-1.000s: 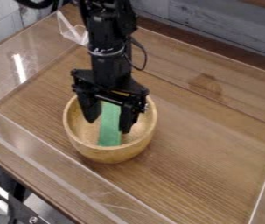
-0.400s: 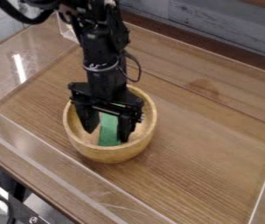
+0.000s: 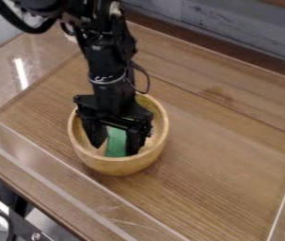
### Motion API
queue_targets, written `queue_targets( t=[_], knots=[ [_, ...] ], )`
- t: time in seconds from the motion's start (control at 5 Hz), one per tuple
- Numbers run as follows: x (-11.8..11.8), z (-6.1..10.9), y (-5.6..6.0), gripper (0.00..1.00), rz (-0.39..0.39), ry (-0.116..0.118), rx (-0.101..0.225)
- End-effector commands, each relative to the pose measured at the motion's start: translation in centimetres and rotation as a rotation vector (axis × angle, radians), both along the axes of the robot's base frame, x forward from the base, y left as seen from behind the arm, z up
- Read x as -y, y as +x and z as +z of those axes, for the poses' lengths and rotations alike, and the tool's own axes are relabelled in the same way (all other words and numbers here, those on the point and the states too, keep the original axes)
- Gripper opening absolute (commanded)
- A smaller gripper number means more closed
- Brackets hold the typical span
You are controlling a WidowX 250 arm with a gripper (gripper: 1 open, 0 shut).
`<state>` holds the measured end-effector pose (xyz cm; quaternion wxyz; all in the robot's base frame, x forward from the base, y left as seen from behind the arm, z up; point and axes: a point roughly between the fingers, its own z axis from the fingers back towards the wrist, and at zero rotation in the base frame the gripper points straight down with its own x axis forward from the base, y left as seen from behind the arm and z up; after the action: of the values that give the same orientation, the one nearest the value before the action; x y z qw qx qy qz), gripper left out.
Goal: Remove the green block from inside the brown bowl and put it on the table
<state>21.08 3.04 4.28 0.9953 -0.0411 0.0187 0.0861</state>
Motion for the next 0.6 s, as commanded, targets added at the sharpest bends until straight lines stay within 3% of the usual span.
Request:
queue_targets(
  t=[0.0, 0.2, 0.4],
  knots=[
    [-0.32, 0.16, 0.48, 1.00, 0.014, -0.001, 0.033],
    [-0.28, -0.28, 0.52, 1.00, 0.017, -0.005, 0.034],
    [-0.20, -0.68, 0.51, 0.00, 0.021, -0.010, 0.033]
  ],
)
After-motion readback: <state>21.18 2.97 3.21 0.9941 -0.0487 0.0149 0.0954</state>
